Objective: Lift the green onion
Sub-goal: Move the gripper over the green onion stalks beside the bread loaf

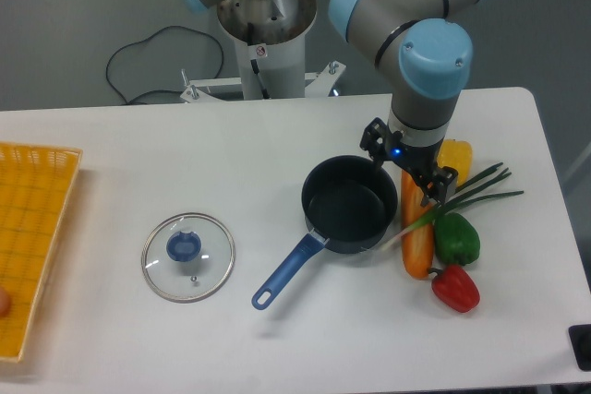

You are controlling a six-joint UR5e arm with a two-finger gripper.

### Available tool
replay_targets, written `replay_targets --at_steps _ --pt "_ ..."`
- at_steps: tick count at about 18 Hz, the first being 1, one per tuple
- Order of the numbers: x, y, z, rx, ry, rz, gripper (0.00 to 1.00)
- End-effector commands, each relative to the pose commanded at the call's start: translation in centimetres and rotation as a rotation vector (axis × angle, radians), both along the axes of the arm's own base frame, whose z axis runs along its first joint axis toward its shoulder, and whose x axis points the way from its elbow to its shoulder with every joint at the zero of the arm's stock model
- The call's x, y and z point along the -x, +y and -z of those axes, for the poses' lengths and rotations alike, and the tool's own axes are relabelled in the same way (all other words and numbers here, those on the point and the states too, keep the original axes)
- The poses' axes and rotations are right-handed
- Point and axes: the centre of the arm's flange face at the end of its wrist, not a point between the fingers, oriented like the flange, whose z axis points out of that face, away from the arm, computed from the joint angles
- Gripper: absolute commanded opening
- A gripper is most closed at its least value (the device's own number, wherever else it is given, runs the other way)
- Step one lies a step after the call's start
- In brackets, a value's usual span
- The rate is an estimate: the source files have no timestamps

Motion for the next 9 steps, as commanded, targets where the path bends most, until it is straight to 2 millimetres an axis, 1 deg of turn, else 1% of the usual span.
replay_targets --at_steps 4,6,9 --pt "0.7 0.1 0.2 -0.013 0.002 -0.004 1.0" --pt "1.2 -0.3 0.1 -0.03 0.004 -0.017 1.0" --pt "2.1 -0.6 0.6 -0.036 0.02 -0.03 1.0"
